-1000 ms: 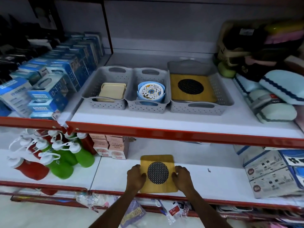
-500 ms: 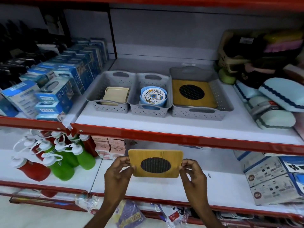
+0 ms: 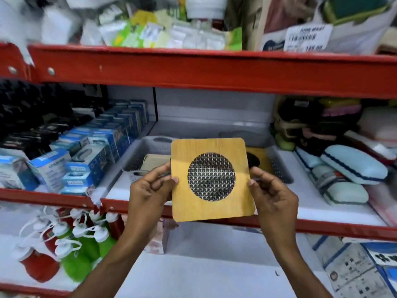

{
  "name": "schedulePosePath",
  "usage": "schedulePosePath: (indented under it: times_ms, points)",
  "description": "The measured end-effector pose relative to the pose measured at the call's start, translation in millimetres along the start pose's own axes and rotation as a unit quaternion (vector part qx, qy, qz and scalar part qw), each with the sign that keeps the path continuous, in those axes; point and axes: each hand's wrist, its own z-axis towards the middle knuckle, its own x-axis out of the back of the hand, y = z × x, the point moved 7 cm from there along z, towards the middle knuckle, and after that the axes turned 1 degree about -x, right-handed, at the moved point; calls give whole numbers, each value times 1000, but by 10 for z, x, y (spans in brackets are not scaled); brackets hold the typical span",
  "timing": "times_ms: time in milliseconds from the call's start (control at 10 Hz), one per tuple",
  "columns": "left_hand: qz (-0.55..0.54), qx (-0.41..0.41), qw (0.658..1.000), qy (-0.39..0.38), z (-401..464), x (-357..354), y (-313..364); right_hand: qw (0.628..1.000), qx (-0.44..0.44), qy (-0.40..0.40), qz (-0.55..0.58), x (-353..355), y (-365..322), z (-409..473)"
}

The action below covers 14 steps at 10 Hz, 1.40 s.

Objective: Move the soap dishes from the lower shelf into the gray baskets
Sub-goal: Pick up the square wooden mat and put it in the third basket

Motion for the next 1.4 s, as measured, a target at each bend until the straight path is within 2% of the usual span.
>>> schedulePosePath:
  times_ms: [100,200,300,400,500,600,700,800,900,1000,1100,1200,1300,1400]
  points:
    - [-19,42,999,12,95,1,-88,998,22,-24,-47,19,-10,-23]
    - [-34,68,997,9,163,-28,-147,972,145,-79,-170,10,-144,-135]
    - [-44,89,995,-10,233,-119,-182,879,285,-181,-338,-114,-191,-238]
    - [-44,107,993,-28,326,-257,-193,766,390,-202,-470,-177,-141,-228]
    - [-32,116,991,-64,437,-484,-149,747,379,-194,-511,-83,-135,-19]
    - [64,67,990,-108,608,-737,-77,748,358,-164,-534,72,-174,269]
    - [270,-44,942,-195,742,-1073,-1,754,315,-181,-547,196,-82,573]
    - [411,-111,859,-285,798,-1438,-27,759,266,-209,-557,250,56,896]
    - [450,-149,823,-315,961,-1626,-140,756,184,-276,-564,231,257,1180]
    - [474,-189,798,-321,1091,-1670,-257,772,166,-274,-548,210,394,1352]
    - [477,-194,793,-326,1182,-1708,-364,799,119,-291,-512,216,480,1459]
    - [505,-178,773,-341,1231,-1760,-471,788,133,-283,-530,198,488,1543]
    - [528,-163,759,-343,1342,-1752,-636,773,92,-337,-529,225,619,1531]
    - [552,-123,742,-360,1359,-1792,-694,796,45,-344,-497,215,636,1569]
